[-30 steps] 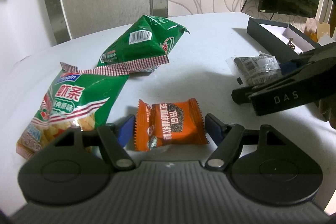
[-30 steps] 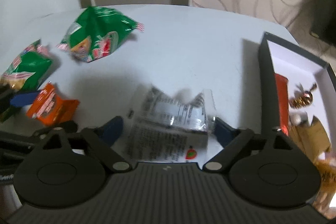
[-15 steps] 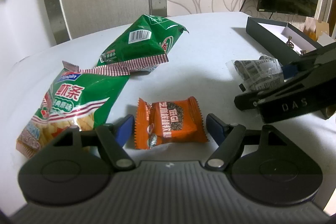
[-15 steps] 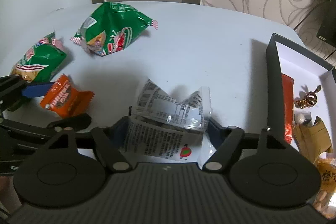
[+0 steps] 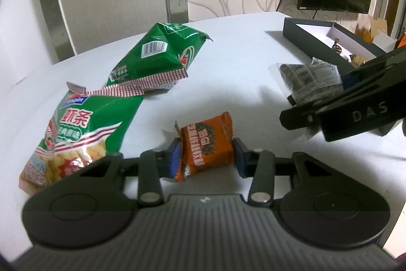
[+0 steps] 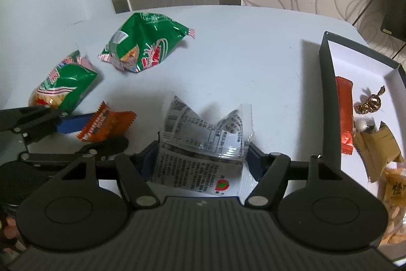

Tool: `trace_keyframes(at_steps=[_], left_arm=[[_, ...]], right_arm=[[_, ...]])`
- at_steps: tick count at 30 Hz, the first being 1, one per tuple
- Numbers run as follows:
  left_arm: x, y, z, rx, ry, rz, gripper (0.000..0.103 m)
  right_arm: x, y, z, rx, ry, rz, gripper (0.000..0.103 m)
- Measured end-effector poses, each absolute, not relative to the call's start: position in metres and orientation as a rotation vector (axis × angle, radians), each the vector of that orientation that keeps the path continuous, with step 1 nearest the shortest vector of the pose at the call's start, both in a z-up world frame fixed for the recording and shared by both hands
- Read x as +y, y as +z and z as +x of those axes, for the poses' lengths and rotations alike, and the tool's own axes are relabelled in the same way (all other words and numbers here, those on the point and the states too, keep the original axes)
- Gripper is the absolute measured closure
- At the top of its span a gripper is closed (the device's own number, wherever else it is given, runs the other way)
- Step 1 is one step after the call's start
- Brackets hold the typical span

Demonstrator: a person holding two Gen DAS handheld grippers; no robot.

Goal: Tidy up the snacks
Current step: 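Carry the orange packet and clear packet over the black box with both tools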

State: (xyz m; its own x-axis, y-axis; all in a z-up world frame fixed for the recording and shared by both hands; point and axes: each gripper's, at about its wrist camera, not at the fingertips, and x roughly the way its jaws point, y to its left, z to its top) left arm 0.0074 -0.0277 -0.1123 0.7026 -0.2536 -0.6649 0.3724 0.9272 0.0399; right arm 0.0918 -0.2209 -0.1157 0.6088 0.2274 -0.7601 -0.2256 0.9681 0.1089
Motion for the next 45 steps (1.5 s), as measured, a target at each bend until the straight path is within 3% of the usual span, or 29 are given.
trace_keyframes(at_steps=[22,45], left_arm=[[-0.015,-0.105,0.009,0.724,-0.305,0.163,0.059],[-0.059,-0.078,0.029,0.657,-0.359,0.175,0.059]], right_arm=[[-0.223,-0.082,0.047,0.800,0.294,0.092,0.029],[-0.266,-0.046,0.016,0.707,0.253,0.145,0.029]])
